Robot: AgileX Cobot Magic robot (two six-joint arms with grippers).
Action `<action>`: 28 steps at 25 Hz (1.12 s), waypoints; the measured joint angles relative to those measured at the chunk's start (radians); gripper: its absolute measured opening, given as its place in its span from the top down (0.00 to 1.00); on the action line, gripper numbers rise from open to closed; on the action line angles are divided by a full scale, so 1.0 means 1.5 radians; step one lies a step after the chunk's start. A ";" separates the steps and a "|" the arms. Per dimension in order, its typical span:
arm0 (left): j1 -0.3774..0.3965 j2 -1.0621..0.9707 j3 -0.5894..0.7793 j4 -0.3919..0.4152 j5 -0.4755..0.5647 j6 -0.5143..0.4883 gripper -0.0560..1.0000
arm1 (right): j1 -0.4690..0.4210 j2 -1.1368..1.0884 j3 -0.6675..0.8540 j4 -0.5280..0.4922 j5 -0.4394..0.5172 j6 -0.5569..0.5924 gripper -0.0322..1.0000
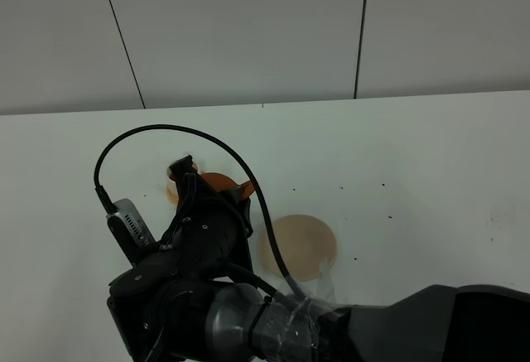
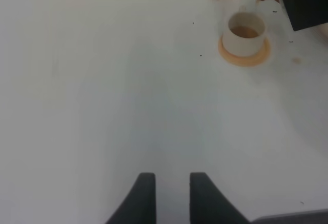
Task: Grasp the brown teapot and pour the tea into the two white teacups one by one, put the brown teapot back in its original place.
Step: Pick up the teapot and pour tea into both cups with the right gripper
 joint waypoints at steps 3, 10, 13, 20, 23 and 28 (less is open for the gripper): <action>0.000 0.000 0.000 0.000 0.000 0.000 0.73 | 0.000 0.000 0.000 0.000 0.000 0.000 0.88; 0.000 0.000 0.000 0.000 0.000 0.000 0.73 | 0.000 0.000 0.000 0.016 0.000 0.000 0.88; 0.000 0.000 0.000 0.000 0.000 0.000 0.73 | 0.000 0.000 0.000 0.018 0.001 0.005 0.88; 0.000 0.000 0.000 0.000 0.000 0.000 0.73 | 0.000 0.000 0.000 0.020 0.001 0.005 0.88; 0.000 0.000 0.000 0.000 0.000 0.000 0.73 | 0.000 0.000 0.000 0.016 0.001 0.005 0.88; 0.000 0.000 0.000 0.000 0.000 0.000 0.73 | 0.000 0.000 0.000 -0.004 0.000 0.005 0.88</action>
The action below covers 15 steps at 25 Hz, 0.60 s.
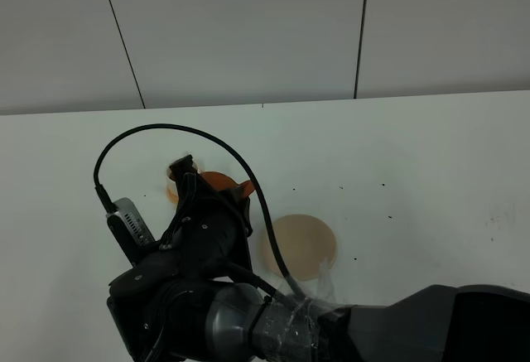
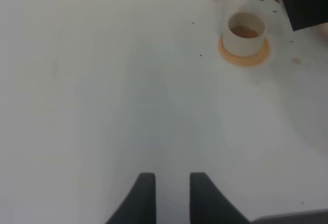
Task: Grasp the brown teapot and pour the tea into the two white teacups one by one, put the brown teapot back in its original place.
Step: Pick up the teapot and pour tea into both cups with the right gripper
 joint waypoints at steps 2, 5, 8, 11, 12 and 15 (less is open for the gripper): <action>0.000 0.000 0.000 0.000 0.000 0.000 0.73 | 0.000 0.000 0.000 -0.004 0.000 -0.002 0.88; 0.000 0.000 0.000 0.000 0.000 0.000 0.73 | 0.000 0.000 0.000 -0.004 0.000 -0.005 0.88; 0.000 0.000 0.000 0.000 0.000 0.000 0.73 | 0.000 0.000 0.000 -0.004 0.000 -0.007 0.88; 0.000 0.000 0.000 0.000 0.000 0.000 0.73 | 0.000 0.000 0.000 -0.005 0.000 -0.009 0.88; 0.000 0.000 0.000 0.000 0.000 0.000 0.73 | 0.000 0.000 0.000 -0.005 0.000 -0.013 0.88; 0.000 0.000 0.000 0.000 0.000 0.000 0.73 | 0.000 0.000 0.000 -0.005 0.000 -0.019 0.88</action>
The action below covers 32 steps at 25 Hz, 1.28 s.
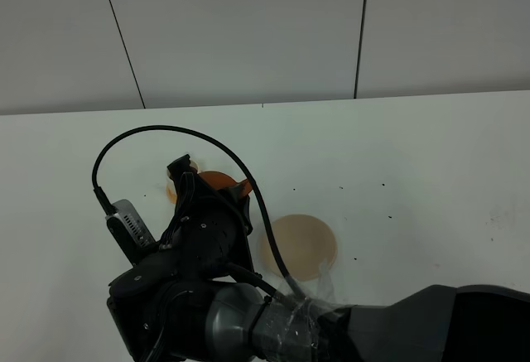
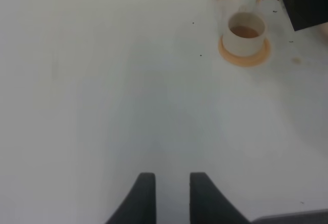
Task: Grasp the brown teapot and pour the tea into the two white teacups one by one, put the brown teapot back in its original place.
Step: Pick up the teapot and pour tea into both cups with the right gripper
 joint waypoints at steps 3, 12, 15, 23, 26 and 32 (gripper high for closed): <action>0.000 0.000 0.000 0.000 0.000 0.000 0.73 | 0.000 0.000 0.000 0.000 0.000 -0.008 0.88; 0.000 0.000 0.000 0.000 0.000 0.000 0.73 | 0.001 0.000 0.000 0.000 0.000 -0.044 0.88; 0.000 0.000 0.000 0.000 0.000 0.000 0.73 | 0.001 0.000 0.000 0.000 0.000 -0.058 0.88; 0.000 0.000 0.000 0.000 0.000 0.000 0.73 | 0.001 0.000 0.000 -0.001 0.000 -0.080 0.88; 0.000 0.000 0.000 0.000 0.000 0.000 0.73 | 0.001 0.000 0.000 -0.004 0.000 -0.089 0.88; 0.000 0.000 0.000 0.000 0.000 0.000 0.73 | 0.001 0.000 0.000 -0.008 0.000 -0.089 0.88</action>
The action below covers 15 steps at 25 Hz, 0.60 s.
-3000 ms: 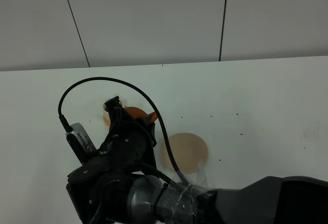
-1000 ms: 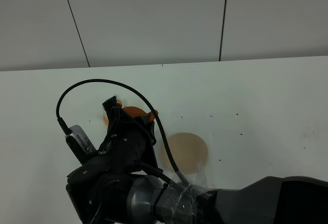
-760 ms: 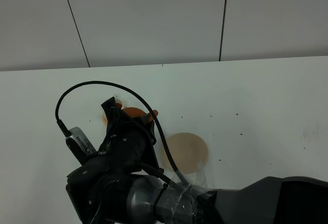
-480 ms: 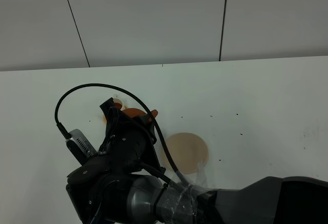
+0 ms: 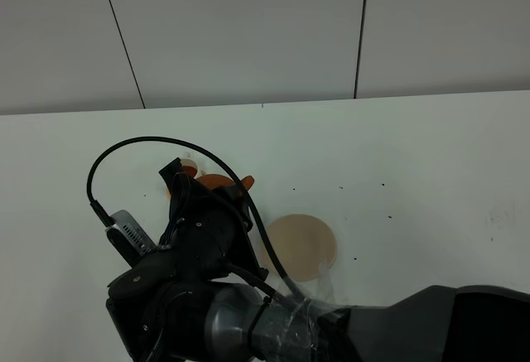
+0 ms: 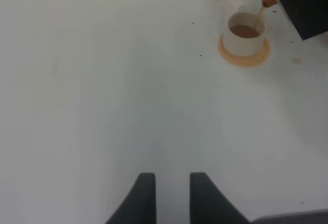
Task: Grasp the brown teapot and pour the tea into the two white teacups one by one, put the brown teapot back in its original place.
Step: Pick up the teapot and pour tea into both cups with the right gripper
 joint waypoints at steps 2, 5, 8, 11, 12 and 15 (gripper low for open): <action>0.000 0.000 0.000 0.000 0.000 0.000 0.73 | 0.003 0.000 0.000 -0.009 0.000 -0.001 0.88; 0.000 0.000 0.000 0.000 0.000 0.000 0.73 | 0.006 0.000 0.000 -0.019 0.000 -0.001 0.88; 0.000 0.000 0.000 0.000 0.000 0.000 0.73 | 0.006 0.000 0.000 -0.019 0.000 -0.001 0.88; 0.000 0.000 0.000 0.000 0.000 0.000 0.73 | 0.006 0.000 0.000 -0.020 0.000 -0.001 0.88; 0.000 0.000 0.000 0.000 0.000 0.000 0.73 | 0.006 0.000 0.000 -0.020 0.000 -0.001 0.88; 0.000 0.000 0.000 0.000 0.000 0.000 0.73 | 0.006 0.000 0.000 -0.020 0.000 -0.001 0.88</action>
